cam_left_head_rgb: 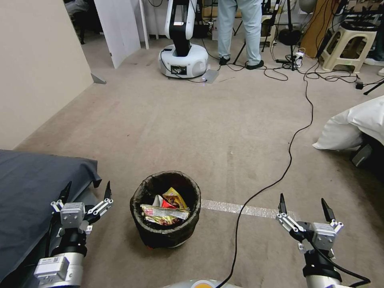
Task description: Pick up the trash bin, then pick up the garbage from the floor and place it into the trash bin.
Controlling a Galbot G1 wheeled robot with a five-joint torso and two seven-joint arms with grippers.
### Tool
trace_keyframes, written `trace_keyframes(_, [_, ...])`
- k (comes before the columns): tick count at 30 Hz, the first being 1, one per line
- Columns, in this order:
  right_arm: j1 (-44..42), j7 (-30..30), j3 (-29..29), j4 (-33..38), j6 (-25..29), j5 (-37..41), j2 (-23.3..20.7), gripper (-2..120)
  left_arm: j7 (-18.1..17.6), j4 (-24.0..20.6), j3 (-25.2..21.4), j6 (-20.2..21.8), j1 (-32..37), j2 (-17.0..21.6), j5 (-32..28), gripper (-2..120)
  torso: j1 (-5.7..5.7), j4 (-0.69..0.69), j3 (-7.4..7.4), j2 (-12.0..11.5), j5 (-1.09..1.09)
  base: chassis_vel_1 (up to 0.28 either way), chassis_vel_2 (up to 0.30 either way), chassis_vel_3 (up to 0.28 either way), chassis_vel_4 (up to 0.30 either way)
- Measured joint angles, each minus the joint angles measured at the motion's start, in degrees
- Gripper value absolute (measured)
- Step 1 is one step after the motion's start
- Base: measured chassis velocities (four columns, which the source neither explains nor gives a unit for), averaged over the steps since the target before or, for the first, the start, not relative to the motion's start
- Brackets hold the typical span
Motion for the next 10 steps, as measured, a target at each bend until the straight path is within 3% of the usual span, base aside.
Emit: trace_keyframes(10, [0.00,-0.03,0.00,0.00,0.00,0.01,0.00,100,0.00,0.00,0.00,0.00,0.00,0.00,0.00,100,0.00,0.01,0.00,0.00,0.00,0.000,0.000,0.000,0.000])
